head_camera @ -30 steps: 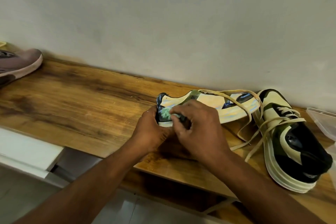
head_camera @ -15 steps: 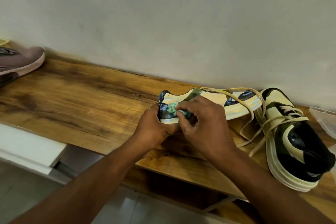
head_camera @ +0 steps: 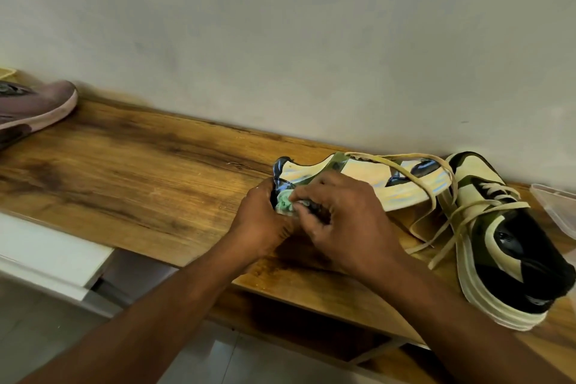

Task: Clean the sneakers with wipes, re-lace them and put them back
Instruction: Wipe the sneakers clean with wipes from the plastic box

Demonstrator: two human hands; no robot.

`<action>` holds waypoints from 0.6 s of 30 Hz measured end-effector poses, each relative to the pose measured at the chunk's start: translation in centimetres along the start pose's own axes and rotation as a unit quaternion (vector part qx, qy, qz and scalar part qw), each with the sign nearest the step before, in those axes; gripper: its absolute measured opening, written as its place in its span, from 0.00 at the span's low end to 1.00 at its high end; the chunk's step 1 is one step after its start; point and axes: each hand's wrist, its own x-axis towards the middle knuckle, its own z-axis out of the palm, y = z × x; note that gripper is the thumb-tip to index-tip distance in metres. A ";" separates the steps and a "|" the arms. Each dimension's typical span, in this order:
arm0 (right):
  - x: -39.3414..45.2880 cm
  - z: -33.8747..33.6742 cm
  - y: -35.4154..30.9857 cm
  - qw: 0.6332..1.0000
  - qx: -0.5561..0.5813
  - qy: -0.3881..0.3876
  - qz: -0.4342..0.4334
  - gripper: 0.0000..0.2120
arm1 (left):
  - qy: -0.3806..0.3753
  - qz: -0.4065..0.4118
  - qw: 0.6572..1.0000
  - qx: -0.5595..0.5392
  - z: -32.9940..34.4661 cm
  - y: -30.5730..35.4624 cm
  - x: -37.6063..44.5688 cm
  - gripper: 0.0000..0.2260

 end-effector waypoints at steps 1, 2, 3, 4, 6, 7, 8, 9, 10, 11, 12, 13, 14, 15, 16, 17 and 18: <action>0.2 -0.2 0.2 1.000 -0.009 -0.006 -0.002 0.09 | -0.002 0.001 1.000 -0.002 0.0 0.0 0.0 0.27; 0.4 -0.7 0.8 1.000 -0.015 0.001 0.007 0.10 | -0.007 -0.002 1.000 -0.010 0.0 0.1 -0.1 0.30; 0.6 -1.2 1.4 0.999 -0.020 0.017 0.022 0.10 | -0.011 -0.006 1.000 -0.019 0.0 0.3 -0.2 0.33; 0.9 -1.8 2.1 0.998 -0.025 0.037 0.042 0.10 | -0.016 -0.007 0.999 -0.031 0.0 0.6 -0.3 0.36; 1.0 -2.7 3.1 0.993 -0.031 0.072 0.083 0.09 | -0.023 -0.005 0.999 -0.048 0.1 1.0 -0.6 0.37; 0.9 -2.8 3.2 0.991 -0.030 0.085 0.095 0.09 | -0.025 -0.004 0.998 -0.052 0.2 1.2 -0.7 0.36; 0.7 -2.7 3.0 0.991 -0.028 0.092 0.098 0.09 | -0.023 -0.005 0.998 -0.052 0.2 1.2 -0.7 0.36; 0.5 -2.3 2.6 0.991 -0.023 0.090 0.093 0.09 | -0.020 -0.007 0.999 -0.048 0.2 1.1 -0.8 0.36; 0.2 -1.7 1.9 0.993 -0.016 0.083 0.083 0.09 | -0.014 -0.011 0.999 -0.038 0.2 1.0 -0.6 0.36; 0.0 -1.1 1.2 0.995 -0.007 0.072 0.070 0.09 | -0.006 -0.014 1.000 -0.026 0.2 0.8 -0.5 0.35; -0.1 -0.5 0.6 0.997 0.001 0.059 0.056 0.09 | 0.000 -0.014 1.000 -0.015 0.2 0.6 -0.3 0.34; -0.1 -0.1 0.2 0.998 0.003 0.043 0.044 0.09 | 0.002 -0.010 1.000 -0.009 0.2 0.6 -0.2 0.32; 0.0 -0.1 0.1 0.999 0.000 0.030 0.034 0.09 | 0.000 -0.004 1.000 -0.010 0.2 0.6 -0.2 0.32; 0.2 -0.3 0.3 0.999 -0.008 0.026 0.032 0.09 | -0.001 -0.004 1.000 -0.016 0.2 0.6 -0.2 0.34; 0.4 -0.8 0.8 0.999 -0.012 0.031 0.042 0.10 | -0.004 -0.009 1.000 -0.026 0.1 0.8 -0.3 0.36; 0.7 -1.3 1.6 0.997 -0.014 0.044 0.062 0.10 | -0.010 -0.011 0.999 -0.036 0.1 0.9 -0.5 0.38; 0.9 -1.9 2.3 0.994 -0.015 0.063 0.085 0.10 | -0.018 -0.010 0.999 -0.042 0.1 1.0 -0.6 0.39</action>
